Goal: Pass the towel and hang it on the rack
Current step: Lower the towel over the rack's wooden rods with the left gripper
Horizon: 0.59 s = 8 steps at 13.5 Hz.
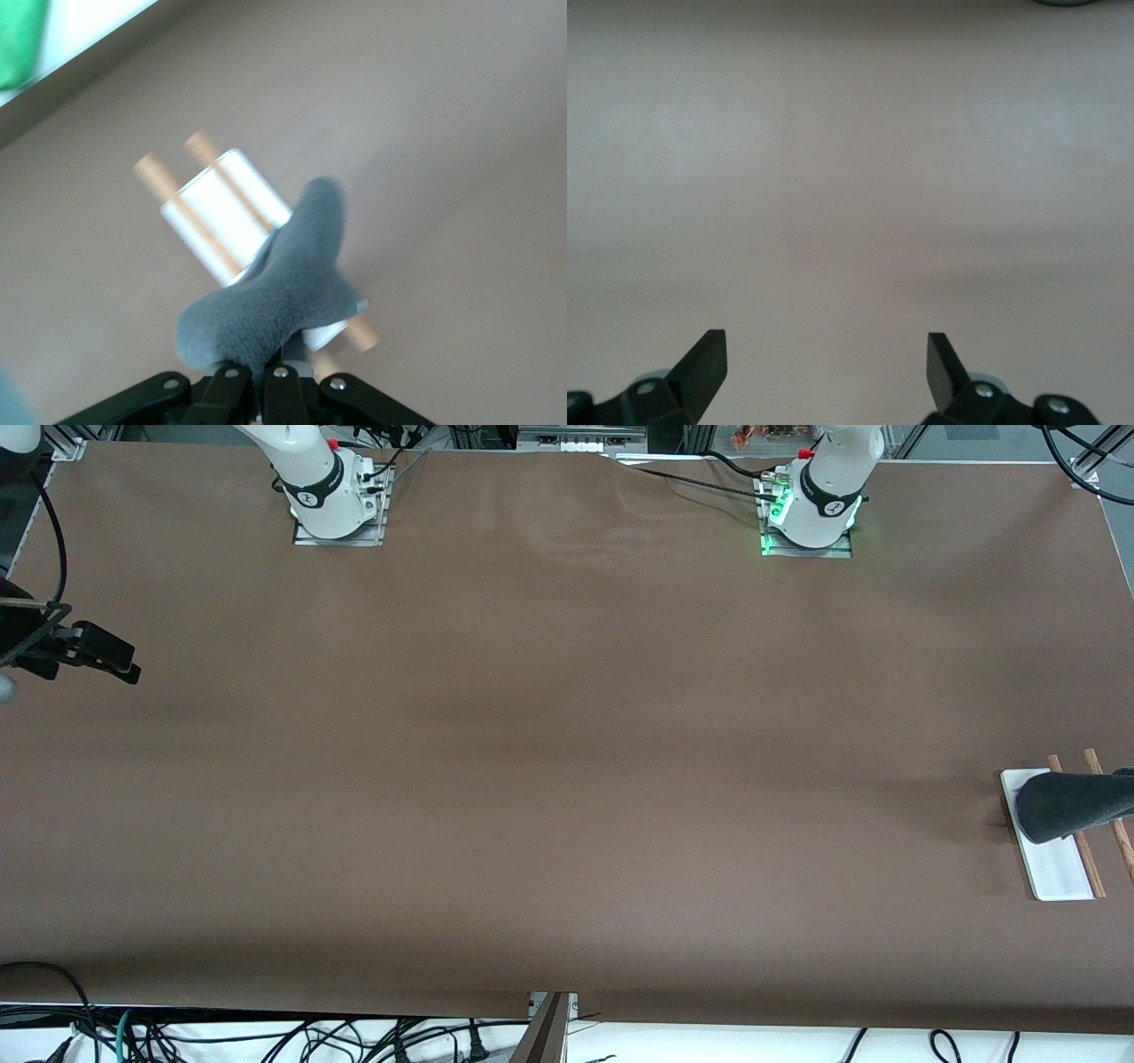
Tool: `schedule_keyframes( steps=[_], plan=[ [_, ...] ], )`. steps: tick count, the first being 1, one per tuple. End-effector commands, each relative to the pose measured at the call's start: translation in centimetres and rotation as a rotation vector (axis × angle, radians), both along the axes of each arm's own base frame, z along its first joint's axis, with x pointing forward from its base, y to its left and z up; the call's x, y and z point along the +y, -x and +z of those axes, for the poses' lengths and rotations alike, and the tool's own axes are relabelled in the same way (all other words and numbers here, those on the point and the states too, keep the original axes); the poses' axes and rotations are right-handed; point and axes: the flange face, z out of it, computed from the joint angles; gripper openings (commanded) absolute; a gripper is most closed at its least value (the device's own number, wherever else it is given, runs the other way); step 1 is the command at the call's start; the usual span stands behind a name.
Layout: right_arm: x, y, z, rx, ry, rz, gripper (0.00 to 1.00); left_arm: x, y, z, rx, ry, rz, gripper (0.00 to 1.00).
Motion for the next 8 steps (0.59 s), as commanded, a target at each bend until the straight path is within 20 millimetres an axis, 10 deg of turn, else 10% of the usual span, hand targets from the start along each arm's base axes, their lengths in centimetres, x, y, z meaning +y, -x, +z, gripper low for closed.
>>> schedule_keyframes(
  steps=[1,8],
  plan=[
    [0.3,1.5,0.2,0.031,0.02,0.064,1.0,4.0,0.8,-1.4,-0.027,-0.061,-0.01,0.0],
    [1.4,1.3,0.0,0.08,0.012,0.086,1.0,8.2,1.3,-8.3,-0.089,-0.14,0.07,0.04]
  ],
)
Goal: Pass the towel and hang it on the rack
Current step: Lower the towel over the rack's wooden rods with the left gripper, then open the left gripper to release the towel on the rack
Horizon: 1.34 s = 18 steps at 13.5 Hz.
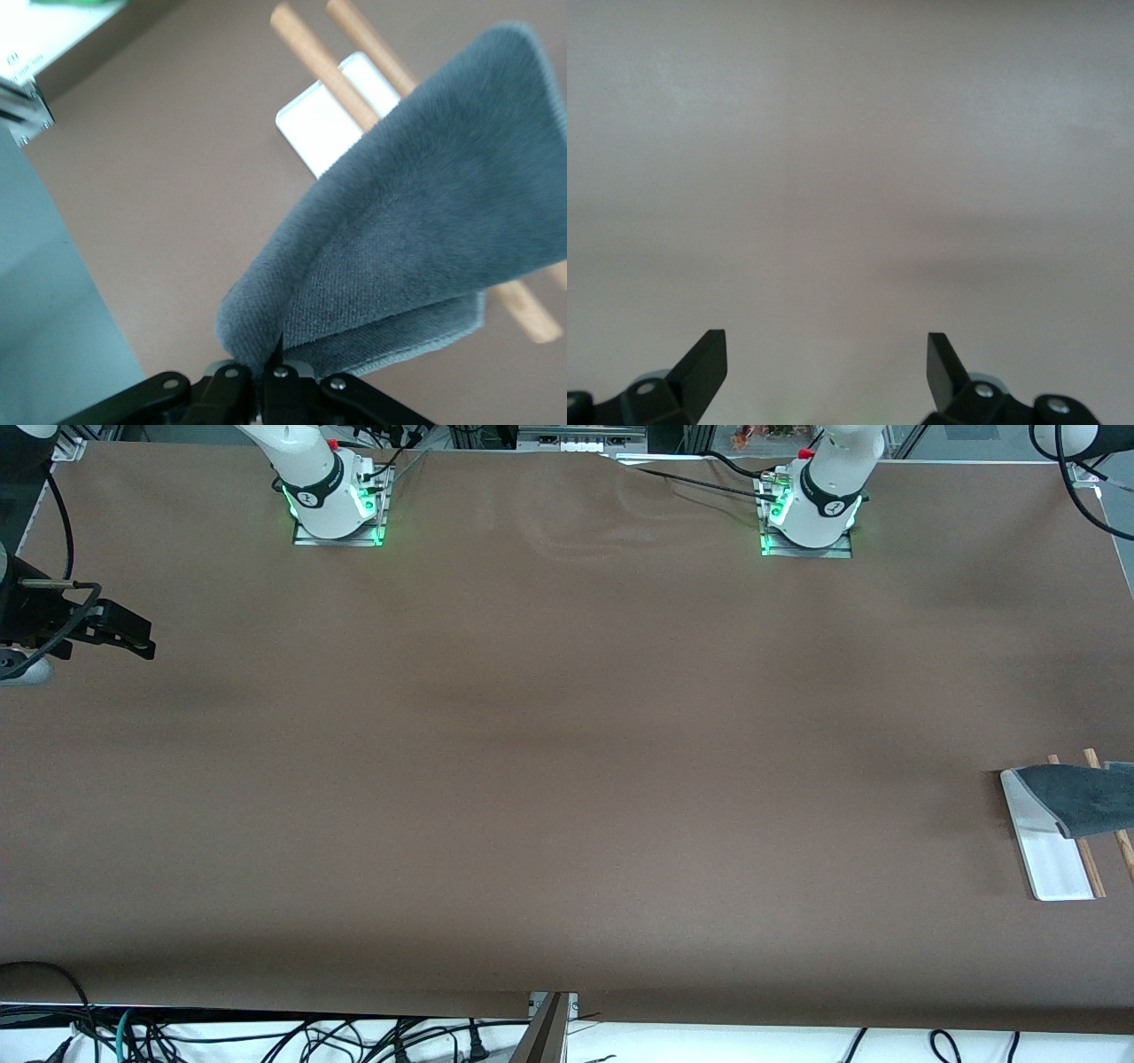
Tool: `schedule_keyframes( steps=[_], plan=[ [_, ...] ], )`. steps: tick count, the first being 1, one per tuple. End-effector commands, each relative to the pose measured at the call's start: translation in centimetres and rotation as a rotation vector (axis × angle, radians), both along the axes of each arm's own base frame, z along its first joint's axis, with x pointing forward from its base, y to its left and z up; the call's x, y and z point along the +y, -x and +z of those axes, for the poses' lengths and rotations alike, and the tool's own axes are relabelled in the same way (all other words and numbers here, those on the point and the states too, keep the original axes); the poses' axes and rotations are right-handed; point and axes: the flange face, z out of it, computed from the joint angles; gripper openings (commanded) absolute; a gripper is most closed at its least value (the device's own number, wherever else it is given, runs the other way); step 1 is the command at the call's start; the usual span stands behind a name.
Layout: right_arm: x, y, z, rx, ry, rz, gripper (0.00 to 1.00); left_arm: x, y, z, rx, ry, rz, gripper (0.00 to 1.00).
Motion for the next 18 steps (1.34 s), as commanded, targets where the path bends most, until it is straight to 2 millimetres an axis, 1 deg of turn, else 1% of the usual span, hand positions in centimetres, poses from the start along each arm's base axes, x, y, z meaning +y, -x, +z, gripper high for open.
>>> schedule_keyframes(
  steps=[1,2,3,6,7,9,11,12,13,14,15,16,18],
  plan=[
    [0.3,0.1,0.4,0.003,-0.005,0.027,1.0,0.4,-0.7,-1.4,-0.004,-0.004,0.026,0.43],
    [0.7,0.2,0.4,0.009,-0.007,0.027,1.0,0.3,-0.8,-1.5,-0.006,0.004,0.043,0.99],
    [1.4,0.3,0.3,0.013,-0.009,0.034,1.0,-0.1,-1.1,-1.5,-0.003,0.007,0.052,1.0],
    [1.8,0.5,0.6,0.013,-0.042,0.014,1.0,-0.2,-1.1,-1.0,-0.004,0.01,0.059,1.0],
    [1.6,0.6,0.6,0.015,-0.041,0.009,1.0,-0.4,-1.3,-1.0,-0.005,0.011,0.057,1.0],
    [1.3,0.7,-0.5,0.036,-0.038,-0.004,1.0,-0.5,-1.3,-0.7,-0.005,0.011,0.054,1.0],
    [1.2,0.6,-0.7,0.038,-0.038,0.005,1.0,-1.5,-1.9,0.5,-0.005,0.004,0.033,1.0],
    [1.1,0.4,-0.8,0.035,-0.032,0.01,1.0,-2.6,-2.3,1.4,0.009,0.024,0.013,1.0],
    [1.1,0.4,-0.8,0.033,-0.032,0.01,1.0,-4.7,-3.1,2.6,0.034,0.054,-0.018,1.0],
    [1.0,0.3,-0.8,0.032,-0.032,0.009,1.0,-7.5,-3.9,4.5,0.067,0.091,-0.038,1.0],
    [1.1,0.2,-0.8,0.03,-0.031,0.015,1.0,-10.1,-4.3,6.2,0.119,0.124,-0.027,1.0],
    [1.0,0.0,-1.2,0.045,-0.032,0.013,1.0,-12.2,-4.3,7.8,0.177,0.137,0.016,1.0],
    [0.9,-0.1,-1.4,0.048,-0.03,0.011,1.0,-16.7,-4.4,11.0,0.271,0.141,0.157,1.0]
  ],
)
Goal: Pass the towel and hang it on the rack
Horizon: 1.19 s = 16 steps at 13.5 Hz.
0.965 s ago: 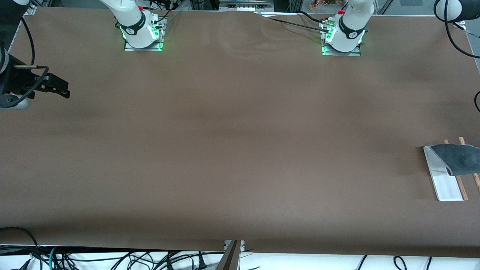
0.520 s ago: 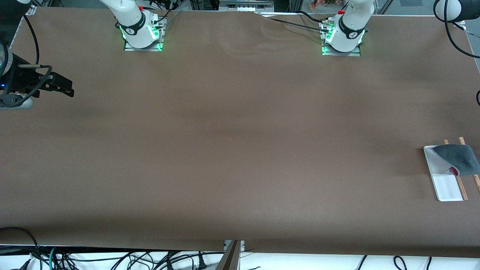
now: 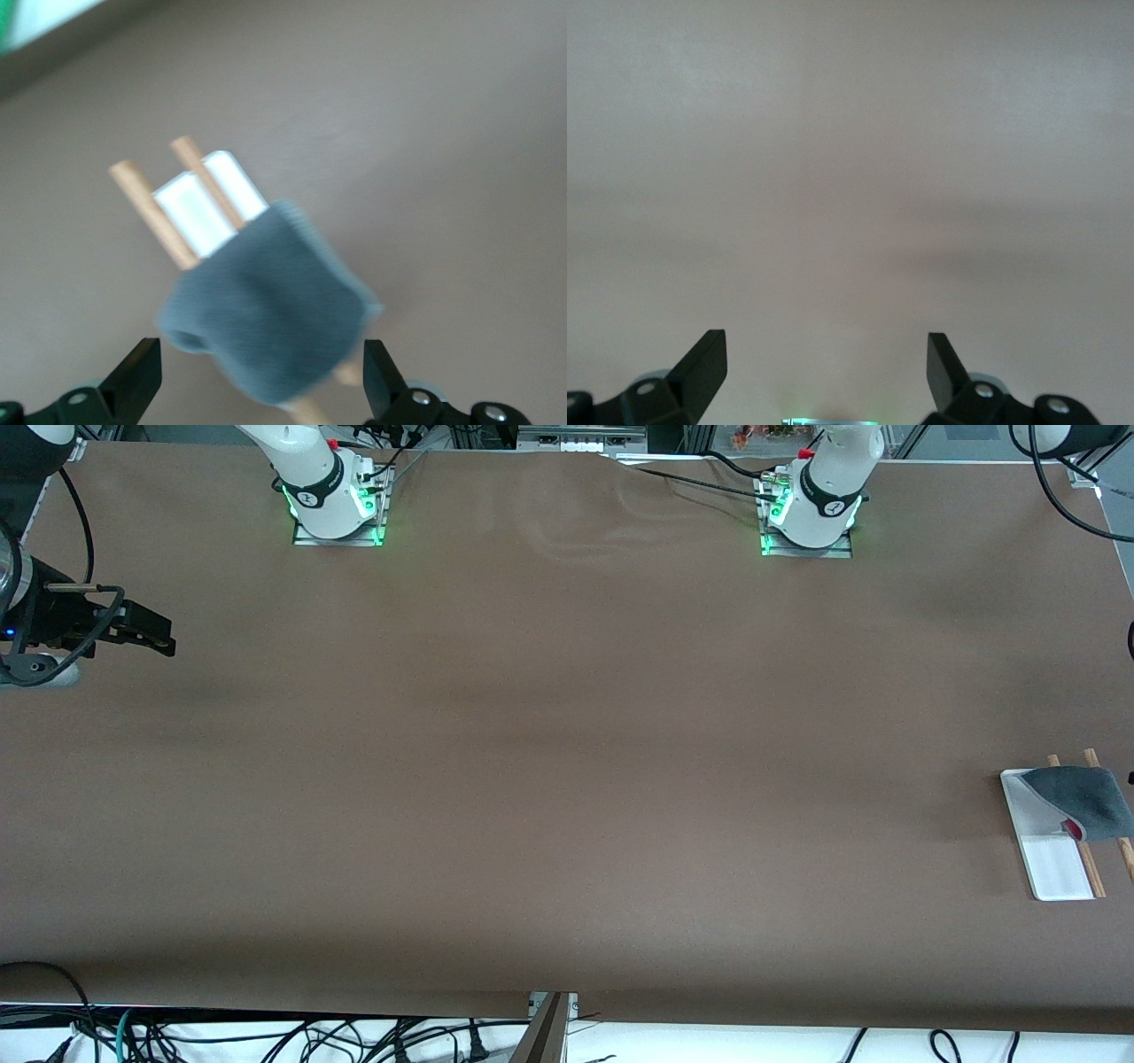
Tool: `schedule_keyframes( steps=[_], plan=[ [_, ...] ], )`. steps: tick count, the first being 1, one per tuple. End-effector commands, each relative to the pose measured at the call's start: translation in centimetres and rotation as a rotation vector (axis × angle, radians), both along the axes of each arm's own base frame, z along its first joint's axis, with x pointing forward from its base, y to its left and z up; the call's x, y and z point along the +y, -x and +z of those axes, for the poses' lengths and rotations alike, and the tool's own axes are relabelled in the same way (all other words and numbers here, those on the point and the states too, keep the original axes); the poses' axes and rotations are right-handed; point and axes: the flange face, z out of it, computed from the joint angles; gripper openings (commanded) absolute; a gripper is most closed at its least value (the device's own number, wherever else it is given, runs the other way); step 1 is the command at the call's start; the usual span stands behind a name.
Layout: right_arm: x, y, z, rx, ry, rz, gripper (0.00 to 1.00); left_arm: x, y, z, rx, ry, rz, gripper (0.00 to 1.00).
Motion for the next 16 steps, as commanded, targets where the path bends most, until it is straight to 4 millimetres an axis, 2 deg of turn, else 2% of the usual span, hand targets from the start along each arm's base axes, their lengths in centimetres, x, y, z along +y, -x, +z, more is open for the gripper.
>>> schedule_keyframes(
  steps=[1,3,6,7,8,9,10,13,14,16],
  plan=[
    [-0.4,0.0,-0.1,0.006,-0.01,0.003,1.0,-6.1,0.4,4.6,0.123,-0.016,0.13,1.0],
    [-0.4,-0.1,-0.1,0.006,-0.008,0.003,1.0,-11.6,0.2,7.0,0.194,-0.011,0.226,1.0],
    [-0.4,-0.1,-0.1,0.002,-0.01,0.004,1.0,-21.0,-0.1,10.6,0.253,-0.059,0.349,1.0],
    [-0.3,-0.1,0.0,-0.001,-0.01,0.004,1.0,-24.6,0.2,11.9,0.245,-0.081,0.374,1.0],
    [-0.3,-0.1,-0.1,0.0,-0.01,0.004,1.0,-27.4,0.6,12.4,0.25,-0.093,0.426,1.0],
    [-0.3,-0.1,0.0,-0.001,-0.01,0.004,1.0,-29.0,1.5,13.2,0.248,-0.093,0.493,1.0],
    [-0.3,-0.1,-0.1,0.0,-0.01,0.004,1.0,-31.8,2.6,13.4,0.246,-0.08,0.517,1.0],
    [-0.3,-0.2,0.0,-0.003,-0.01,0.005,1.0,-37.1,7.5,14.4,0.16,-0.121,0.557,1.0],
    [-0.3,-0.2,0.0,-0.003,-0.01,0.004,1.0,-37.5,8.9,14.8,0.132,-0.126,0.559,1.0],
    [-0.3,-0.2,0.0,-0.003,-0.01,0.004,1.0,-37.3,9.3,15.7,0.112,-0.117,0.558,1.0]
  ],
)
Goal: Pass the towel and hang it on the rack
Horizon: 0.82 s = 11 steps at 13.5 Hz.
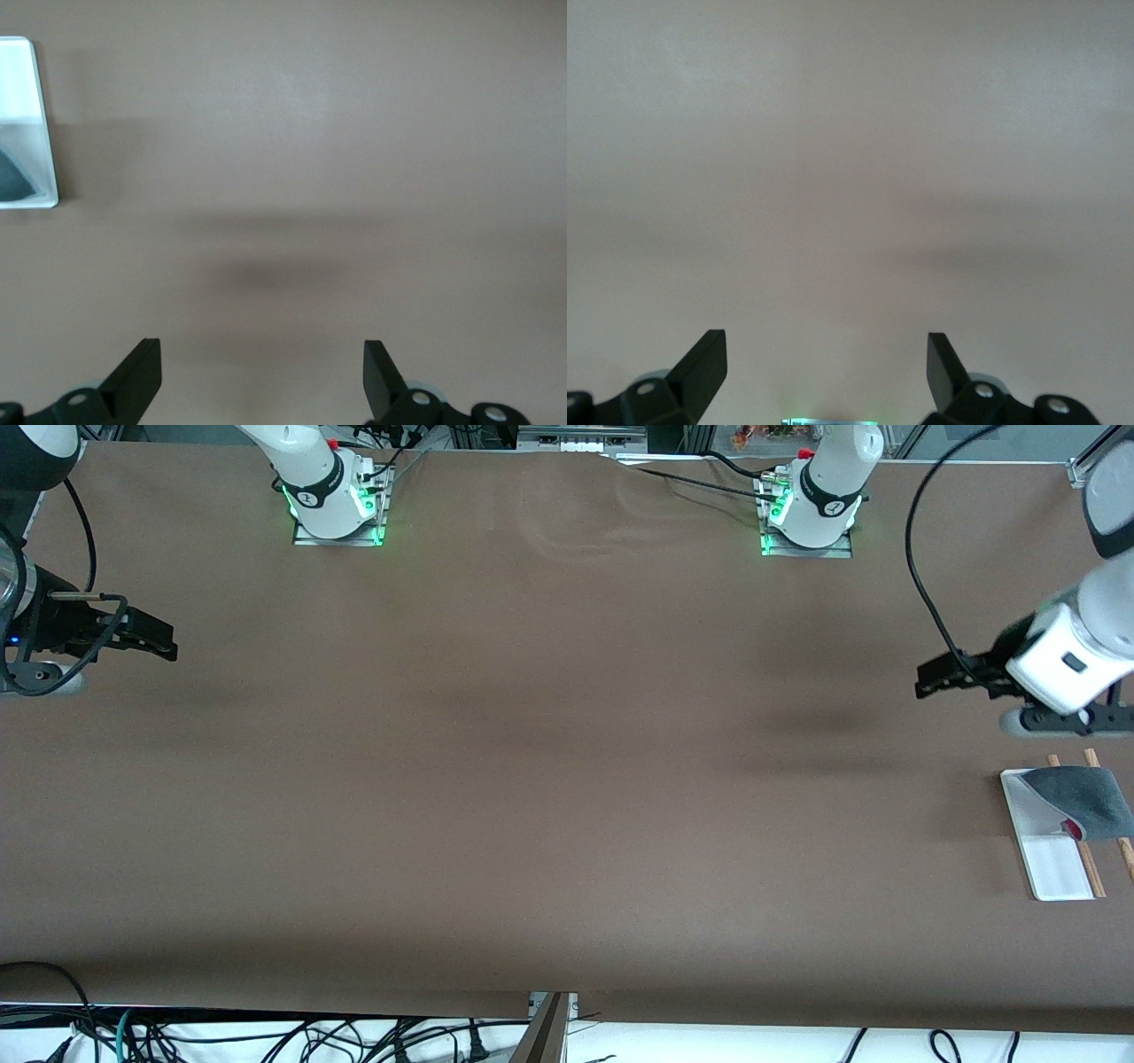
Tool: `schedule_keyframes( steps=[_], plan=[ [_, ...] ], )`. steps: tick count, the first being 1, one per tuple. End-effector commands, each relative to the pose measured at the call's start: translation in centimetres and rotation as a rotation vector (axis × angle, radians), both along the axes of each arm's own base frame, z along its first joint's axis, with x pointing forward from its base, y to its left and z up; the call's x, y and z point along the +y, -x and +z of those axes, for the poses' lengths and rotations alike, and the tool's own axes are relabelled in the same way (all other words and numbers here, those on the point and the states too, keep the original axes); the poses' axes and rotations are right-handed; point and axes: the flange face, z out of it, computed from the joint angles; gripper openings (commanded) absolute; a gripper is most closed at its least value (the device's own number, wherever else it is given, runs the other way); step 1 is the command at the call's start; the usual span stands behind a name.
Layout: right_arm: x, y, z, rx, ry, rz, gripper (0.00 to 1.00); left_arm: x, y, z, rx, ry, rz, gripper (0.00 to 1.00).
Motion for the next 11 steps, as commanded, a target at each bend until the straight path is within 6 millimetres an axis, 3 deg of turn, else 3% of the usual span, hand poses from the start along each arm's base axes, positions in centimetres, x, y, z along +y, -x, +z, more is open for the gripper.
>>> schedule_keyframes(
  steps=[1,4,9,11],
  plan=[
    [-0.2,0.1,0.4,-0.01,-0.011,0.006,1.0,1.2,2.3,0.4,-0.033,-0.031,0.021,1.0],
    [-0.2,0.1,0.4,-0.01,-0.011,0.006,1.0,2.4,2.2,0.7,-0.037,-0.023,0.047,1.0],
    [-0.2,0.1,0.4,-0.008,-0.011,0.006,1.0,1.4,2.3,0.8,-0.04,-0.018,0.033,1.0],
    [-0.2,0.1,0.4,-0.008,-0.011,0.006,1.0,1.9,2.5,0.9,-0.043,-0.018,0.04,1.0]
  ],
)
